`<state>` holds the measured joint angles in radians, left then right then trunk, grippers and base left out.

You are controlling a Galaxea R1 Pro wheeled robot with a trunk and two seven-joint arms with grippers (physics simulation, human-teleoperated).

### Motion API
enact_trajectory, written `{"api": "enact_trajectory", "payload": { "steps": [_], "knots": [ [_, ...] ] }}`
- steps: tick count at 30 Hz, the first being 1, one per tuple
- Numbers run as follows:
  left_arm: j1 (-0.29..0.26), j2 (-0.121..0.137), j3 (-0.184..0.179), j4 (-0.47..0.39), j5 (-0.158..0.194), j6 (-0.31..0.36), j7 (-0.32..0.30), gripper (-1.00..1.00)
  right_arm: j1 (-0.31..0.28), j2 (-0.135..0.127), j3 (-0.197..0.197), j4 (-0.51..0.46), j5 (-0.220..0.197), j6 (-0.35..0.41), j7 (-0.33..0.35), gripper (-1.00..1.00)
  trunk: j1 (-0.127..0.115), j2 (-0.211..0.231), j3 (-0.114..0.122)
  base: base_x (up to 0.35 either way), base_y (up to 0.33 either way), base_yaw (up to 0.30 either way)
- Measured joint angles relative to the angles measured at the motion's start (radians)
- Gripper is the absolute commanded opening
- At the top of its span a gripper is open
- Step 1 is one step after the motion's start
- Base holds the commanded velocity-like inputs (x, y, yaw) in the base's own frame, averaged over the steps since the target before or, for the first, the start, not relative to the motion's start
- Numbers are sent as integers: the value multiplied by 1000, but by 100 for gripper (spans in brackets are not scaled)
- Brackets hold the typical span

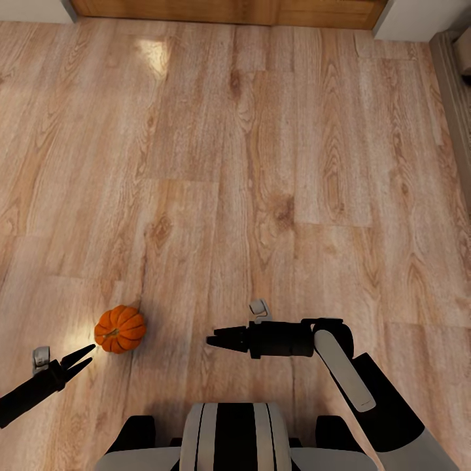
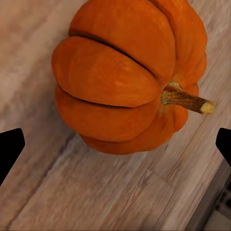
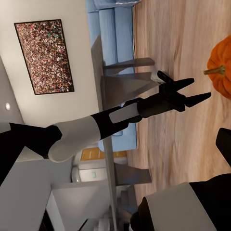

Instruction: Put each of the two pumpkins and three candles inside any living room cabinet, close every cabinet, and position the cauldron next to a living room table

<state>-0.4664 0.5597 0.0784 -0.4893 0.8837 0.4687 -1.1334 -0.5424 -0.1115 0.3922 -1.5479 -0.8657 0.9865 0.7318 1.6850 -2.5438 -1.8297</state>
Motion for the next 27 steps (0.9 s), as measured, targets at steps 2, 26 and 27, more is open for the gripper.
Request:
{"api": "enact_trajectory", "payload": {
  "steps": [2, 26, 27],
  "knots": [
    [0, 0, 0, 0, 0, 0, 0, 100, 0, 0, 0, 0, 0, 0, 0, 100, 0, 0, 0, -10, -29, 0],
    [0, 0, 1, 0, 0, -2, 1, 100, 0, 0, -1, 0, 0, 0, -1, 100, 0, 0, 0, 46, -48, 0],
    [0, 0, 2, 0, 0, -3, 1, 100, 0, 0, -1, 0, 0, 0, -1, 100, 0, 0, 0, 55, -20, 0]
  ]
}}
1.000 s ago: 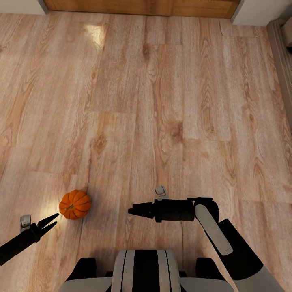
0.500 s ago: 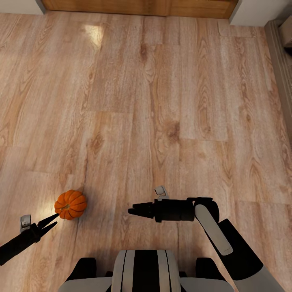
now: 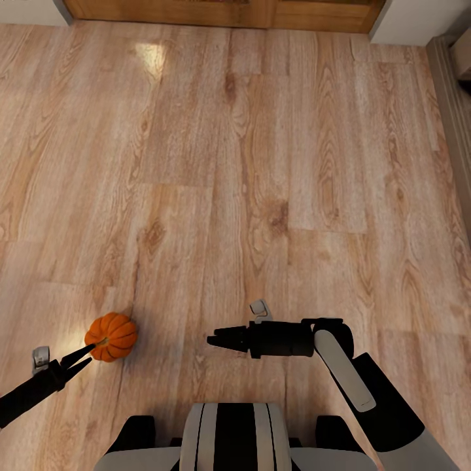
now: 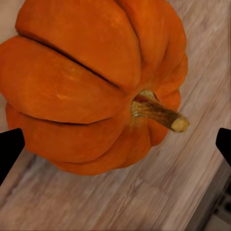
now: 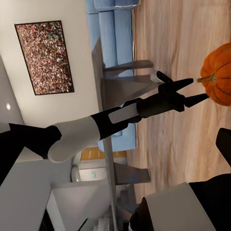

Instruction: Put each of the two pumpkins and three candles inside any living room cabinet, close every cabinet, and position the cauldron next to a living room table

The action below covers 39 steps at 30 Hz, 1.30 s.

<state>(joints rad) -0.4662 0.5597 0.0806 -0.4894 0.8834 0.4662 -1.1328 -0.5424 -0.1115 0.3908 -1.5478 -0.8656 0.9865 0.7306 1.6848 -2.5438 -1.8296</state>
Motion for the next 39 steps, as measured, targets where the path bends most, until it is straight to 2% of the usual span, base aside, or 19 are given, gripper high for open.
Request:
{"api": "enact_trajectory", "payload": {
  "steps": [39],
  "knots": [
    [0, 0, 2, 0, 0, 1, 4, 100, 0, 0, 1, 0, 0, 0, 0, 100, 3, -1, -3, 14, 7, 0]
  ]
}}
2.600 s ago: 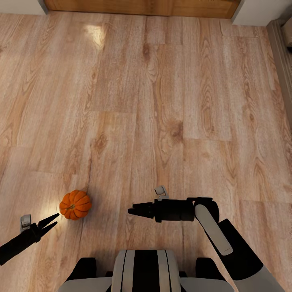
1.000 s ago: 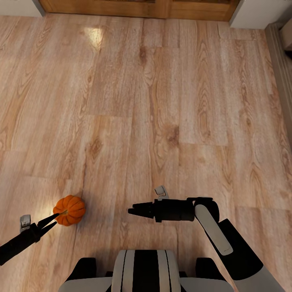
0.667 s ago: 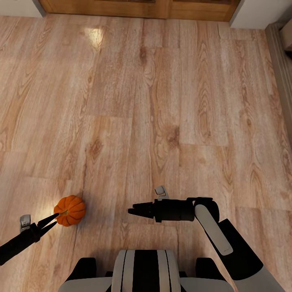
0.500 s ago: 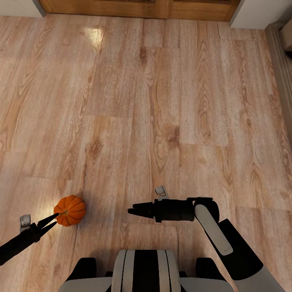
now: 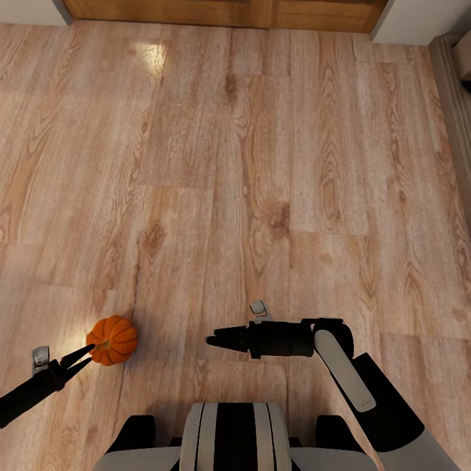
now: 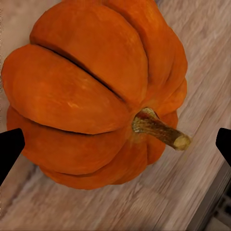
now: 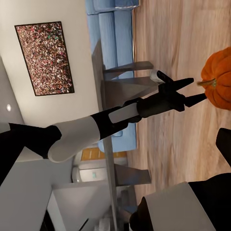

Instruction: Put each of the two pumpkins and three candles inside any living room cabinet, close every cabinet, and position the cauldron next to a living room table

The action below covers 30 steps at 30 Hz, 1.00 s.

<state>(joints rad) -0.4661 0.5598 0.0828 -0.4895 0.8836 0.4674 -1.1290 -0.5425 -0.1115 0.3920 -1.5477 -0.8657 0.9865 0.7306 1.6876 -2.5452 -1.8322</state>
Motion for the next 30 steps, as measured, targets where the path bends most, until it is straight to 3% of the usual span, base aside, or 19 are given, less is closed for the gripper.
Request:
{"api": "enact_trajectory", "payload": {
  "steps": [23, 30],
  "knots": [
    [0, 1, 3, 12, 1, -25, 12, 100, 0, 0, 0, 0, 0, 0, 0, 100, 3, -2, 0, 0, 0, 0],
    [0, 0, 4, 12, 3, -25, 45, 100, 0, 0, 0, 0, 0, 0, -2, 100, 4, -2, 0, 0, 0, 0]
  ]
}}
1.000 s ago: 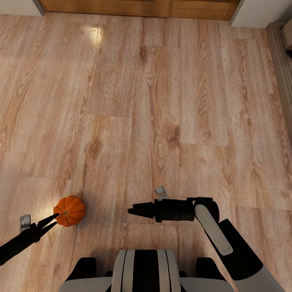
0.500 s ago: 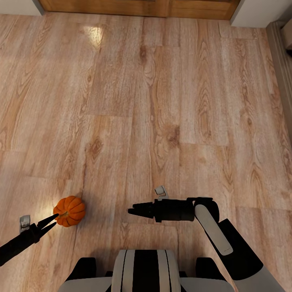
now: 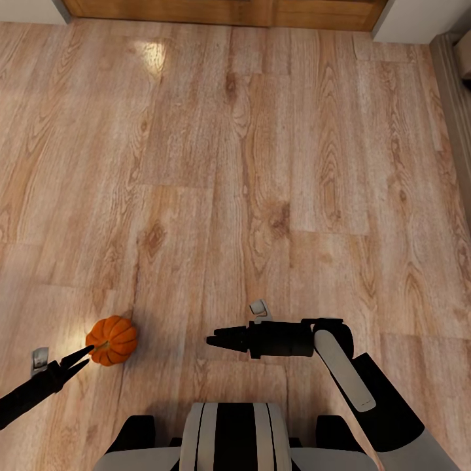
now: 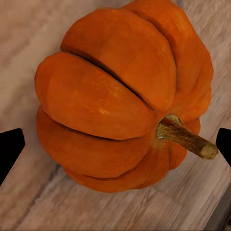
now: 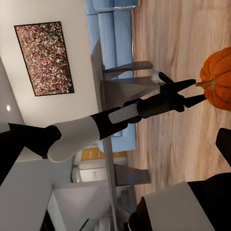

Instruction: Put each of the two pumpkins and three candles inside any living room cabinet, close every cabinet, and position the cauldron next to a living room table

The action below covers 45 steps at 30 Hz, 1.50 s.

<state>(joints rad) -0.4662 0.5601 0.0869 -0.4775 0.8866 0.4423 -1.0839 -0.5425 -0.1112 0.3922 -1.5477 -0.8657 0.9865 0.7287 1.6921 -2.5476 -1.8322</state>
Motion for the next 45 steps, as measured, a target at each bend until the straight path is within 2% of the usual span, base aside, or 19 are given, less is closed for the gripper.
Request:
{"api": "enact_trajectory", "payload": {
  "steps": [41, 45],
  "knots": [
    [0, -3, 0, 0, -3, -1, 13, 100, 0, 1, 1, 0, 0, 0, -3, 100, 10, -5, 0, 0, 0, 0],
    [0, -5, 0, 0, -1, -2, 63, 100, 0, 1, 1, 0, 0, 0, -3, 100, 12, -6, 0, 0, 0, 0]
  ]
}}
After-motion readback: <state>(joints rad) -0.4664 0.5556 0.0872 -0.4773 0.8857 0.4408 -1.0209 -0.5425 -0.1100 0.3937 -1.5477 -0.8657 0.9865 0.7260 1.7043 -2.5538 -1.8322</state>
